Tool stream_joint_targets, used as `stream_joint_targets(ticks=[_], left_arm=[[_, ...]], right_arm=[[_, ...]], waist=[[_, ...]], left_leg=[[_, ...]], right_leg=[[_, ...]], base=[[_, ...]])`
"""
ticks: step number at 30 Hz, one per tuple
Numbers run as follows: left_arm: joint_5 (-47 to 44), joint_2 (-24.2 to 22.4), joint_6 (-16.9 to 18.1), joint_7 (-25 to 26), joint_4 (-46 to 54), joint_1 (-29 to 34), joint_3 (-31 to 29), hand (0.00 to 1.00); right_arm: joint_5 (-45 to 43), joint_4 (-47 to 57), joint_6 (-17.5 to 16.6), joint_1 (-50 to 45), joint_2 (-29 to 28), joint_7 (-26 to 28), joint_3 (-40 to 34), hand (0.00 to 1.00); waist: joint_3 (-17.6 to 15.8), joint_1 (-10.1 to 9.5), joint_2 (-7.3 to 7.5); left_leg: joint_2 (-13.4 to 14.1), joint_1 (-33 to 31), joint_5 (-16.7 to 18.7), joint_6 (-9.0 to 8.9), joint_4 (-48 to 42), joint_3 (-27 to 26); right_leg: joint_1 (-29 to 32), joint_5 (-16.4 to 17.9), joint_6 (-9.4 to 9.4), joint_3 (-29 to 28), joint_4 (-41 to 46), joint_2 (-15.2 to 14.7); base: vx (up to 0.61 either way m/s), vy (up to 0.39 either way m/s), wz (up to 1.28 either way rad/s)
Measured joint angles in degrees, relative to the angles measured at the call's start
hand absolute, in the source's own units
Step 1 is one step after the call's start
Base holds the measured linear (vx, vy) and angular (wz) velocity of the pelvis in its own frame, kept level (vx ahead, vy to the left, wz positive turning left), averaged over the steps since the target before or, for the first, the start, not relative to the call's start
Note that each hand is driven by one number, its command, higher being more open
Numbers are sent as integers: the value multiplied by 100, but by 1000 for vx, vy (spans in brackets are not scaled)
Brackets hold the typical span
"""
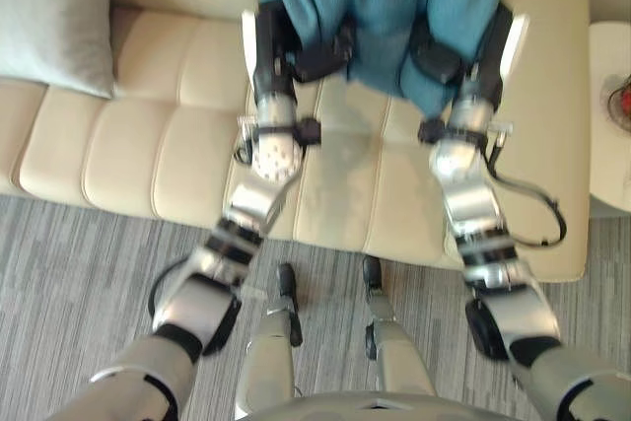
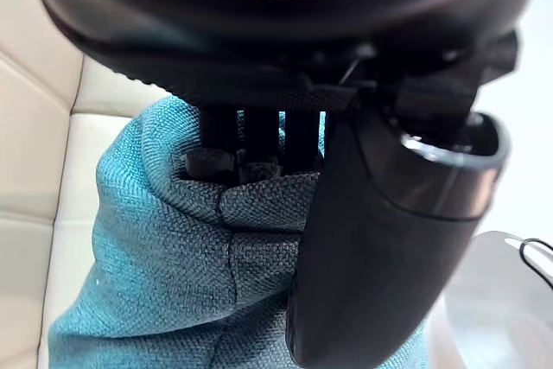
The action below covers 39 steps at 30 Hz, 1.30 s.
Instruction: Pick up cushions and gather them together orderly.
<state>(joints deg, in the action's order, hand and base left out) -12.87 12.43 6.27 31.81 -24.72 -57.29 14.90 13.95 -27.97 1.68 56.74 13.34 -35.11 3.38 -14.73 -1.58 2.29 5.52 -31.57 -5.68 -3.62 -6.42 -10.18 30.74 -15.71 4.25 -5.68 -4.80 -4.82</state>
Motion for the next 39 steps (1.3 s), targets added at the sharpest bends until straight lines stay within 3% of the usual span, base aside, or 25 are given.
stream_joint_targets(ticks=[5, 11, 16, 20, 25, 31, 35, 39], left_arm=[[-2, 74, -16, 40, -1607, -1251, -435, 100], [-50, 4, -140, -412, -2651, -1705, -533, 100], [-62, -47, -172, -802, -2880, -1838, -739, 100], [-62, -53, -108, -870, -2892, -1806, -767, 100], [-49, -85, 56, -1022, -2568, -1272, -954, 100], [-52, 134, 106, -1075, -1991, -241, -1001, 100], [-142, 431, 113, -1059, -1228, 582, -1421, 100], [-290, 497, 159, -1094, -464, 1505, -1607, 100]], right_arm=[[-107, -1362, 218, 1312, 39, -15, -193, 100], [-1014, -1917, 323, 1544, -7, 78, -444, 100], [-1405, -2103, 307, 1851, 42, 301, -247, 100], [-1408, -2108, 260, 1840, 76, 372, -209, 100], [-1407, -1792, 145, 1328, 99, 379, -222, 100], [-1431, -658, 135, -340, 249, 425, -889, 100], [-1530, 411, 25, -1413, 393, 539, -1383, 100], [-1526, 1363, -196, -2415, 404, 828, -1356, 100]], waist=[[-497, 79, -1], [-741, 81, -1], [-1177, 122, 4], [-1191, 128, 1], [-1190, 138, 0], [-1185, 48, -2], [-1170, 41, -1], [-1060, -18, 0]], left_leg=[[2, -220, -348, -50, 430, 203], [26, -696, -351, -52, 388, 308], [76, -1002, -348, -57, 289, 321], [113, -1063, -341, -65, 241, 323], [141, -1060, -336, -72, 139, 325], [153, -771, -343, -81, 138, 354], [209, -407, -423, -159, 346, 452], [247, 74, -440, -237, 533, 460]], right_leg=[[308, -49, -34, 210, 2, 27], [715, -116, 34, 350, 3, 57], [952, -134, 37, 372, 5, 52], [991, -134, 37, 373, 7, 73], [991, -133, 37, 370, 106, 91], [695, -58, -49, 419, 131, 105], [372, 7, -119, 540, 116, 180], [-54, 85, -175, 579, 41, 250]], base=[[74, 10, 19], [108, 54, 10], [79, 71, 3], [61, 58, -1], [49, 65, -2], [54, 63, 1], [79, 42, 6], [150, 39, -1]])
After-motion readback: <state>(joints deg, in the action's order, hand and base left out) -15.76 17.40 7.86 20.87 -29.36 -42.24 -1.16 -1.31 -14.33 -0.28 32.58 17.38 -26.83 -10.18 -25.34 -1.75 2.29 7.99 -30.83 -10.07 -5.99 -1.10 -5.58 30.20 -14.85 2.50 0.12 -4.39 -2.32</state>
